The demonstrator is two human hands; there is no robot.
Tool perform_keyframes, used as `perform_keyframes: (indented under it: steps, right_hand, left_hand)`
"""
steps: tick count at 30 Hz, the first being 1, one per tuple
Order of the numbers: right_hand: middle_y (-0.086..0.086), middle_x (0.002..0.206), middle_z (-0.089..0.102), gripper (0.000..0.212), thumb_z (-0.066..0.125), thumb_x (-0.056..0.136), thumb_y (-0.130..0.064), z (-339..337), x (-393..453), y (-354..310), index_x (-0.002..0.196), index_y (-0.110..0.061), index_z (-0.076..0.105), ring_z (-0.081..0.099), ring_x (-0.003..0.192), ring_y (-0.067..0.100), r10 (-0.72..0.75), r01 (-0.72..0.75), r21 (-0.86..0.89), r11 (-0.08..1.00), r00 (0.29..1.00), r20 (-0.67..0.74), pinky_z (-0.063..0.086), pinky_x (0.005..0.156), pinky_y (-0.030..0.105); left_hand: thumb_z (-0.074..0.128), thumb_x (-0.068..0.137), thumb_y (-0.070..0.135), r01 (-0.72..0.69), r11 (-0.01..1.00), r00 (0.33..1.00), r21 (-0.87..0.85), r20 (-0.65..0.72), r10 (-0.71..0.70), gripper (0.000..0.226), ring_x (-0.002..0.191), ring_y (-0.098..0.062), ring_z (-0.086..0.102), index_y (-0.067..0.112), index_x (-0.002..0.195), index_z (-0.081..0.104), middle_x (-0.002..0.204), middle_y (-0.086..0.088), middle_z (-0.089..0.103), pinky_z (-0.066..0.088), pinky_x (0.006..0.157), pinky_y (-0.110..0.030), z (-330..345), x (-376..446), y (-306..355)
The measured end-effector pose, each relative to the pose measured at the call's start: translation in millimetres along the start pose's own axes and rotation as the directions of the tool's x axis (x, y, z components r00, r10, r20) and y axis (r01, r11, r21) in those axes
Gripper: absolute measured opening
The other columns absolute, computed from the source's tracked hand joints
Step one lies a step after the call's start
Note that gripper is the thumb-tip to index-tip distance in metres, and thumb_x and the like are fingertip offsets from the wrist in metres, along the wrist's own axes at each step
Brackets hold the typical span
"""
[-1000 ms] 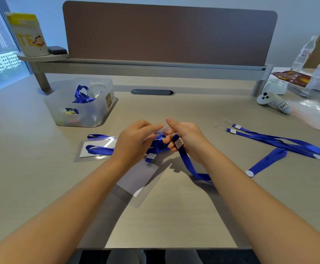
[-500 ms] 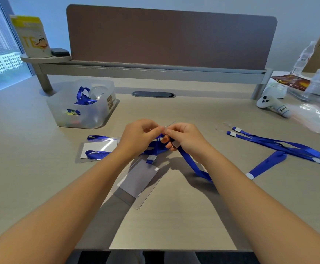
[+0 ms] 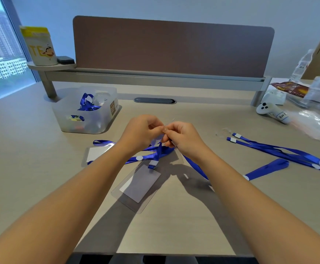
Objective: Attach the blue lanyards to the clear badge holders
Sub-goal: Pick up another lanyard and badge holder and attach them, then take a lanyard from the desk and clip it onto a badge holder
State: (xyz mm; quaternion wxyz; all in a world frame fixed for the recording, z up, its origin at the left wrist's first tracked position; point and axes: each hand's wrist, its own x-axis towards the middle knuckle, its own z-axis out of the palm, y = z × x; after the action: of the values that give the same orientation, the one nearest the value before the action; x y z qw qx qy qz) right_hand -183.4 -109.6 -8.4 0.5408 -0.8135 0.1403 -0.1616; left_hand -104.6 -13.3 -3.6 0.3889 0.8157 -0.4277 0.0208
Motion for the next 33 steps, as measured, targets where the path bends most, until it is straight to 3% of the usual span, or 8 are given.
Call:
perform_keyframes:
  steps: [4, 7, 11, 15, 19, 24, 28, 33]
  right_hand:
    - [0.0, 0.061, 0.052, 0.022, 0.041, 0.093, -0.003, -3.6, 3.1, -6.6, 0.077, -0.009, 0.056, 0.046, 0.054, 0.01, -0.056, 0.056, -0.002, 0.998, 0.998, -0.042, 0.042, 0.056, 0.016]
    - [0.0, 0.065, 0.053, 0.016, 0.041, 0.094, -0.007, -11.6, 7.7, -17.1, 0.091, -0.005, 0.057, 0.049, 0.055, 0.01, -0.101, 0.102, 0.012, 0.995, 0.993, -0.056, 0.044, 0.054, 0.017]
    - [0.0, 0.069, 0.05, 0.013, 0.045, 0.094, -0.019, -27.4, 17.0, -29.2, 0.089, -0.015, 0.056, 0.049, 0.048, 0.01, -0.087, 0.089, 0.084, 0.992, 0.996, -0.031, 0.043, 0.044, 0.015]
    - [0.0, 0.061, 0.049, 0.018, 0.047, 0.093, -0.018, -36.4, 27.4, -27.2, 0.077, -0.022, 0.056, 0.041, 0.038, 0.003, -0.05, 0.051, 0.064, 0.997, 0.999, -0.019, 0.036, 0.038, 0.012]
    - [0.002, 0.069, 0.055, 0.01, 0.054, 0.088, -0.008, -43.7, 34.7, -17.3, 0.096, -0.011, 0.05, 0.05, 0.042, 0.004, 0.023, -0.025, 0.058, 0.998, 0.999, 0.037, 0.042, 0.044, 0.016]
    - [0.001, 0.072, 0.057, 0.014, 0.056, 0.084, 0.0, -55.5, 49.0, 3.2, 0.092, -0.01, 0.052, 0.054, 0.055, 0.012, 0.159, -0.149, -0.131, 0.98, 0.985, 0.072, 0.045, 0.054, 0.02]
    - [0.006, 0.075, 0.059, 0.017, 0.05, 0.086, -0.001, -64.5, 75.3, 24.0, 0.073, -0.011, 0.054, 0.055, 0.063, 0.016, 0.239, -0.235, -0.37, 0.899, 0.97, -0.036, 0.048, 0.07, 0.031]
    - [0.005, 0.066, 0.054, 0.022, 0.045, 0.091, -0.013, -70.8, 116.4, 40.4, 0.093, -0.01, 0.067, 0.052, 0.069, 0.026, 0.189, -0.279, -0.755, 0.594, 0.96, -0.206, 0.033, 0.048, 0.025]
  left_hand:
    - [0.05, 0.086, 0.013, -0.051, 0.999, 0.996, -0.012, -0.07, 0.05, 0.015, 0.081, -0.017, 0.05, 0.002, 0.09, 0.06, 0.091, -0.013, 0.061, 0.044, 0.07, -0.028, -2.0, 5.1, 5.3]
    - [0.051, 0.085, 0.014, -0.094, 0.993, 0.987, -0.066, -0.139, 0.084, 0.014, 0.08, -0.018, 0.052, 0.004, 0.09, 0.06, 0.085, -0.005, 0.057, 0.041, 0.066, -0.019, -8.3, 13.4, 11.5]
    - [0.063, 0.077, 0.021, -0.123, 0.974, 0.988, -0.192, -0.112, 0.102, 0.023, 0.086, -0.017, 0.056, 0.011, 0.097, 0.058, 0.09, 0.001, 0.057, 0.046, 0.076, -0.027, -16.5, 21.1, 12.0]
    - [0.063, 0.077, 0.012, -0.113, 0.989, 0.985, -0.1, -0.143, 0.098, 0.023, 0.088, -0.02, 0.056, 0.007, 0.098, 0.055, 0.094, -0.005, 0.059, 0.048, 0.078, -0.032, -10.5, 27.8, 6.5]
    - [0.056, 0.081, 0.003, -0.124, 0.992, 0.961, 0.003, -0.248, 0.12, 0.01, 0.08, -0.022, 0.055, 0.001, 0.091, 0.057, 0.092, -0.018, 0.064, 0.046, 0.068, -0.026, -2.5, 37.9, -1.1]
    - [0.051, 0.083, 0.001, -0.083, 0.995, 0.93, 0.06, -0.355, 0.099, 0.012, 0.085, -0.026, 0.052, -0.002, 0.093, 0.058, 0.098, -0.023, 0.063, 0.041, 0.073, -0.032, -1.8, 55.4, -18.3]
    - [0.048, 0.085, 0.002, -0.023, 0.993, 0.927, 0.114, -0.369, 0.064, 0.016, 0.094, -0.033, 0.053, -0.001, 0.097, 0.058, 0.104, -0.023, 0.061, 0.037, 0.074, -0.031, -0.7, 74.9, -38.4]
    - [0.045, 0.087, 0.007, 0.02, 0.977, 0.946, 0.213, -0.321, 0.051, 0.018, 0.098, -0.033, 0.051, 0.002, 0.1, 0.057, 0.107, -0.021, 0.06, 0.034, 0.075, -0.028, 10.5, 105.2, -63.6]
